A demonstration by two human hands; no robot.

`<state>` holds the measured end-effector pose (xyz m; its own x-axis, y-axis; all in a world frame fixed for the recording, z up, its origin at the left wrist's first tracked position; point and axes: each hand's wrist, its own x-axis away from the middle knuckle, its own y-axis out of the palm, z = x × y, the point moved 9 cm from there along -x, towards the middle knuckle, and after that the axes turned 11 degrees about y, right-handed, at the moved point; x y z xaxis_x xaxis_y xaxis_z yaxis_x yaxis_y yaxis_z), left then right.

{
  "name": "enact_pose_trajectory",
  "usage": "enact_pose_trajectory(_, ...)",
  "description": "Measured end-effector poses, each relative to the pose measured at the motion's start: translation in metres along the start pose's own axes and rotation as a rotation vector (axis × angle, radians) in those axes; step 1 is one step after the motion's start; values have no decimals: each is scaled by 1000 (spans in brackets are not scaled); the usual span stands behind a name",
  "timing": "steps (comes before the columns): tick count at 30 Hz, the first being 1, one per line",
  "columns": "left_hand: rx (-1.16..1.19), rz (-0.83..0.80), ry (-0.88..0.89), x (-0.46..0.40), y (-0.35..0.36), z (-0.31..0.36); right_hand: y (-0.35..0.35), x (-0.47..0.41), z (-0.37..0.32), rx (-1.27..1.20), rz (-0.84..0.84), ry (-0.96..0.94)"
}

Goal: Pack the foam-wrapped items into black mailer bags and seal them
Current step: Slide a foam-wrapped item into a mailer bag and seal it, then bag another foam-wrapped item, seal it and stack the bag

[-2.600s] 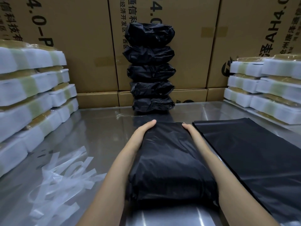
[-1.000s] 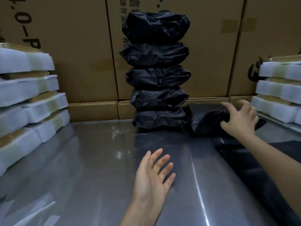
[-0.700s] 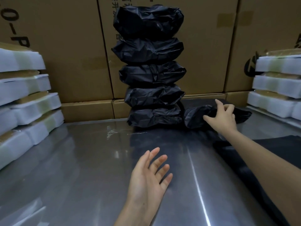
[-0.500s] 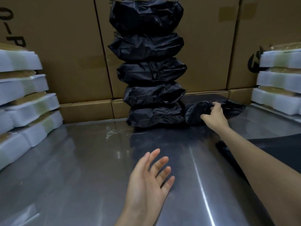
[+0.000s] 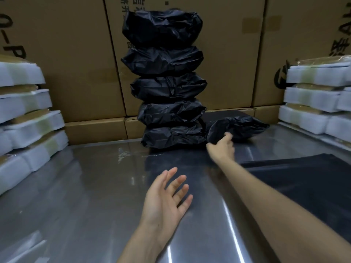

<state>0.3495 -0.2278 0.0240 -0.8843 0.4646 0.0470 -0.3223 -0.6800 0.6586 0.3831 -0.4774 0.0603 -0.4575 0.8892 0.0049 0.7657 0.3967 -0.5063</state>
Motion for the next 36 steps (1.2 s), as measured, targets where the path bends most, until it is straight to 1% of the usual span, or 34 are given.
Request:
enact_pose_trajectory(4, 51, 28, -1, -7, 1, 0, 10, 63, 6, 91, -108, -96)
enact_pose_trajectory(5, 66, 44, 7, -7, 3, 1, 3, 80, 8, 166, -88, -158)
enact_pose_trajectory(6, 73, 67, 19, -5, 5, 2, -7, 98, 8, 293, -33, -260)
enact_pose_trajectory(8, 41, 119, 63, 4, 8, 4, -24, 138, 4, 533, 121, -525)
enact_pose_trajectory(9, -28, 128, 94, 10, 12, 6, -32, 154, 4, 583, 172, -617)
enact_pose_trajectory(10, -136, 126, 128, 17, 16, 9, -42, 167, 7, 608, 199, -643)
enact_pose_trajectory(11, -258, 104, 167, 25, 20, 12, -54, 175, 9, 610, 226, -625)
enact_pose_trajectory(14, -595, -21, 306, 61, 32, 18, -95, 183, 30, 657, 300, -429)
enact_pose_trajectory(17, -1093, -113, 514, 107, 35, 23, -120, 184, 54, 795, 278, -307)
enact_pose_trajectory(18, -1203, -128, 553, 119, 34, 23, -127, 183, 65, 822, 251, -239)
enact_pose_trajectory(19, -1243, -135, 574, 128, 32, 25, -135, 183, 75, 826, 227, -157)
enact_pose_trajectory(21, -1240, -118, 572, 142, 27, 27, -150, 188, 94, 797, 197, -29)
enact_pose_trajectory(22, -1225, -103, 564, 148, 24, 28, -153, 194, 96, 817, 196, -27)
enact_pose_trajectory(24, -1191, -79, 554, 157, 18, 31, -146, 212, 85, 897, 210, -143)
enact_pose_trajectory(26, -1162, -60, 546, 164, 12, 32, -131, 230, 75, 903, 153, -203)
enact_pose_trajectory(28, -1160, -74, 534, 169, 10, 32, -120, 245, 73, 877, 99, -198)
enact_pose_trajectory(30, -1186, -105, 533, 174, 13, 30, -109, 259, 70, 828, 45, -153)
enact_pose_trajectory(32, -1228, -125, 549, 179, 15, 29, -100, 272, 65, 663, -38, -54)
enact_pose_trajectory(33, -1257, -124, 566, 181, 15, 30, -95, 277, 60, 503, -102, -1)
enact_pose_trajectory(35, -1311, -115, 595, 183, 16, 31, -87, 287, 46, 34, -286, 124)
enact_pose_trajectory(36, -1316, -108, 602, 184, 16, 31, -88, 289, 39, -195, -306, 164)
